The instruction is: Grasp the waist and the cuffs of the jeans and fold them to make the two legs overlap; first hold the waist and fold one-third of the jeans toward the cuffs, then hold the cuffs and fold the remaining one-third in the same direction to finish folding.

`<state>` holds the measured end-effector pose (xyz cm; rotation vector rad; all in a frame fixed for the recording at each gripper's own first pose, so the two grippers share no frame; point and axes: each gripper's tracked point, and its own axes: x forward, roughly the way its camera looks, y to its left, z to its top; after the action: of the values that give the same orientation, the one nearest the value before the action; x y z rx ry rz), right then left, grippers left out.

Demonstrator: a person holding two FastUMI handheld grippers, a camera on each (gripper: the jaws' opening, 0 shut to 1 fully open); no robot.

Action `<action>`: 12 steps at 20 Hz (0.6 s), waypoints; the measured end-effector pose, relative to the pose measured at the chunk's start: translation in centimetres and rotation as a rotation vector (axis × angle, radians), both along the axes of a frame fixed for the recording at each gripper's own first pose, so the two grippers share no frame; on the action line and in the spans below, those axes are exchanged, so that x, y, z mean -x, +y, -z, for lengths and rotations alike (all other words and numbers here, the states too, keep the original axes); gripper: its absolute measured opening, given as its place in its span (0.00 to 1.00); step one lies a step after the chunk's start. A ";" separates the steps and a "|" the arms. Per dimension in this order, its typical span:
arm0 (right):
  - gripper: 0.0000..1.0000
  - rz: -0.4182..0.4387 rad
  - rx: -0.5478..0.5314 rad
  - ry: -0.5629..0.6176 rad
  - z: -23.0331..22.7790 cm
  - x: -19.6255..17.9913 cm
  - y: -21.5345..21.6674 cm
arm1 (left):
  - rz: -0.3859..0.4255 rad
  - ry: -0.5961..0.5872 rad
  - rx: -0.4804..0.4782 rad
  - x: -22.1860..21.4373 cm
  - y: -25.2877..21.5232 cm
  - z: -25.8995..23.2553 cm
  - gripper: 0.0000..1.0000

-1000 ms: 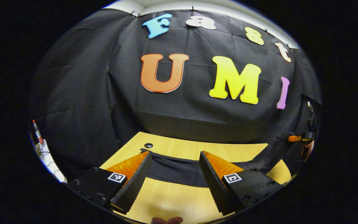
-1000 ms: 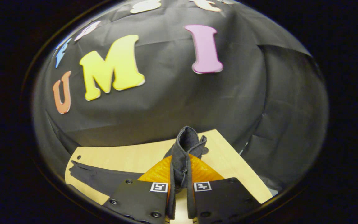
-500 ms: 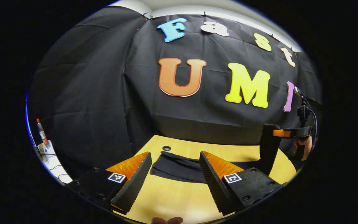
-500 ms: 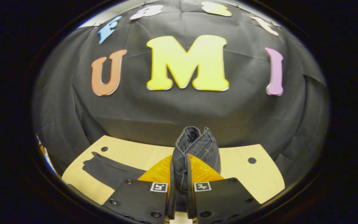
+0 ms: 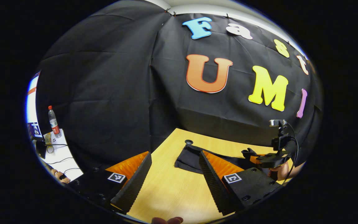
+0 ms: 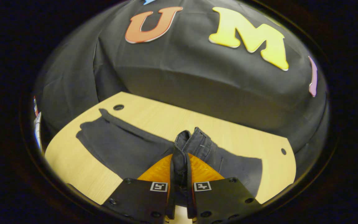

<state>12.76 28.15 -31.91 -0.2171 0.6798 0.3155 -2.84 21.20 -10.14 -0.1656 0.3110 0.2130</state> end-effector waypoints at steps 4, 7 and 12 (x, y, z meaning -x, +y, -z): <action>0.16 -0.027 0.027 0.048 2.1 0.7 1.0 | -0.034 0.020 0.032 0.6 1.4 1.2 0.99; 0.41 -0.093 -0.050 0.117 2.0 2.3 2.6 | -0.022 0.046 0.125 0.2 0.8 2.8 0.99; 0.76 -0.128 -0.175 0.037 -6.4 4.0 1.3 | 0.035 0.064 0.424 -3.8 -1.9 6.6 0.99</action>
<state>8.80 29.45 -25.52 -0.0882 0.6726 0.5008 0.92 19.27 -16.70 -0.5728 0.4205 0.1154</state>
